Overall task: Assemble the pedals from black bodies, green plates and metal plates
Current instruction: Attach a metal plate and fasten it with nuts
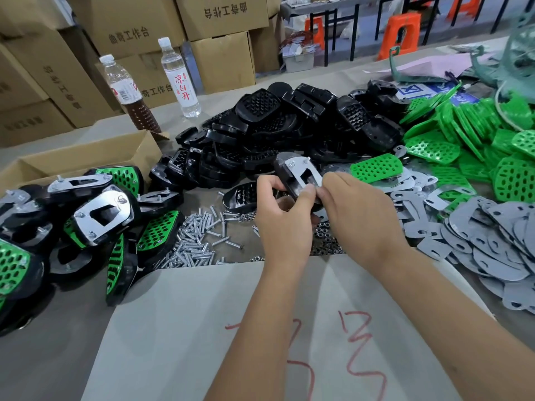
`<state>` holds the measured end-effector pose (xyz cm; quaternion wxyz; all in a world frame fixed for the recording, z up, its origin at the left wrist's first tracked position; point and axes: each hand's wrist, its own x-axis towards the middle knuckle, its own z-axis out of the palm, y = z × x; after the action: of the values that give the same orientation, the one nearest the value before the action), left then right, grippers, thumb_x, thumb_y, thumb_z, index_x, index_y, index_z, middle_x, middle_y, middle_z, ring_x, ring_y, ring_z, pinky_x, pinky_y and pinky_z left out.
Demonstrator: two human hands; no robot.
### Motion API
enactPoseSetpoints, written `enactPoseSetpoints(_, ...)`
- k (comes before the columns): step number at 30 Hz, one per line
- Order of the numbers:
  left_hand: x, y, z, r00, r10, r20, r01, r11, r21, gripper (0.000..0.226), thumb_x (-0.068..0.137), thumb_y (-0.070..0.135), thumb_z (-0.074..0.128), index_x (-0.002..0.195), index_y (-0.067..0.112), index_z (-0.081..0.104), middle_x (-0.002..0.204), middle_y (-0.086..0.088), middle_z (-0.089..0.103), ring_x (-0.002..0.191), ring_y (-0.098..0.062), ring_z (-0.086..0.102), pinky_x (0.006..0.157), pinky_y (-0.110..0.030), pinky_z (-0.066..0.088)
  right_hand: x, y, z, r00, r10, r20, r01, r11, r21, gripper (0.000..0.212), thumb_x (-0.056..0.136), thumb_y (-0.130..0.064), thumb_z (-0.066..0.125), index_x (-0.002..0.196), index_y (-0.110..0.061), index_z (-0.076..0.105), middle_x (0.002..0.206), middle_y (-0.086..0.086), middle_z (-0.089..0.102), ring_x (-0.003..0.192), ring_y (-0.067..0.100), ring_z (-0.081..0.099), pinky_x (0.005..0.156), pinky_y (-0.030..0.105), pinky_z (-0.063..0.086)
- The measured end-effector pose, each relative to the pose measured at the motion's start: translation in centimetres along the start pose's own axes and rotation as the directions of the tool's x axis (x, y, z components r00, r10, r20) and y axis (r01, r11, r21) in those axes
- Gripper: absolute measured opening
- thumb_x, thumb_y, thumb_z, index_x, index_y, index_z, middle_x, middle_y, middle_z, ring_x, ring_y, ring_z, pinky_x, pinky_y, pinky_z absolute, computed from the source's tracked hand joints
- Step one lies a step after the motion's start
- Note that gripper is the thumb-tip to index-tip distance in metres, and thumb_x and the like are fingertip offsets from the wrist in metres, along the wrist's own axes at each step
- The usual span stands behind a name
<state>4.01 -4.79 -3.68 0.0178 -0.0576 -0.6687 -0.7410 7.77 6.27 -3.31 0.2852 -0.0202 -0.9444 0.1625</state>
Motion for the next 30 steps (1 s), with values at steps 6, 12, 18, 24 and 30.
enactPoseSetpoints(6, -0.2, 0.0, 1.0, 0.991, -0.130, -0.028, 0.125, 0.984, -0.125, 0.023, 0.096, 0.010, 0.069, 0.100, 0.021, 0.049, 0.082, -0.014, 0.065, 0.063, -0.019, 0.055, 0.058, -0.033, 0.044, -0.1, -1.9, 0.1, 0.986, 0.130, -0.103, -0.143, 0.981, -0.130, 0.031, 0.107, -0.035, 0.024, 0.084, -0.019, 0.036, 0.074, 0.001, 0.047, 0.060, 0.034, 0.050, 0.054, 0.036, 0.026)
enactPoseSetpoints(12, -0.7, -0.1, 1.5, 0.989, -0.127, -0.075, 0.118, 0.986, -0.120, 0.024, 0.094, 0.014, 0.070, 0.097, 0.027, 0.050, 0.074, -0.002, 0.061, 0.062, -0.019, 0.051, 0.064, -0.041, 0.043, -0.2, -2.0, 0.7, 0.961, 0.273, -0.051, -0.277, 0.951, -0.139, 0.039, 0.109, -0.040, 0.027, 0.076, -0.019, 0.033, 0.064, -0.006, 0.035, 0.063, 0.029, 0.039, 0.058, 0.039, 0.019)
enactPoseSetpoints(18, -0.2, 0.3, 0.7, 0.968, -0.190, -0.161, 0.161, 0.971, -0.179, 0.031, 0.080, 0.030, 0.074, 0.091, 0.025, 0.046, 0.072, 0.000, 0.055, 0.057, -0.019, 0.046, 0.059, -0.035, 0.042, -0.2, 0.2, -0.7, 0.997, -0.076, 0.009, 0.072, 0.973, 0.218, 0.023, 0.100, -0.037, 0.052, 0.117, -0.022, 0.058, 0.112, -0.004, 0.047, 0.078, 0.023, 0.055, 0.059, 0.043, 0.049)
enactPoseSetpoints(24, 0.9, 0.7, -0.9, 0.997, -0.073, -0.019, 0.072, 0.996, -0.059, 0.028, 0.105, 0.042, 0.056, 0.092, 0.019, 0.066, 0.068, -0.001, 0.070, 0.051, -0.014, 0.051, 0.049, -0.024, 0.042, 0.4, 1.7, 0.3, 0.991, -0.062, -0.122, 0.098, 0.943, 0.318, 0.016, 0.094, -0.016, 0.074, 0.107, -0.011, 0.067, 0.102, -0.001, 0.058, 0.081, 0.017, 0.055, 0.072, 0.035, 0.050)
enactPoseSetpoints(30, 2.7, 0.6, -3.4, 0.981, -0.071, -0.183, 0.081, 0.995, 0.050, 0.024, 0.105, 0.029, 0.054, 0.091, 0.021, 0.073, 0.079, 0.000, 0.075, 0.056, -0.010, 0.057, 0.062, -0.029, 0.048, 0.0, 2.9, 0.4, 0.954, 0.287, 0.088, -0.247, 0.583, 0.774, 0.016, 0.108, -0.011, 0.051, 0.111, -0.020, 0.063, 0.090, 0.005, 0.069, 0.055, 0.020, 0.065, 0.046, 0.031, 0.054)
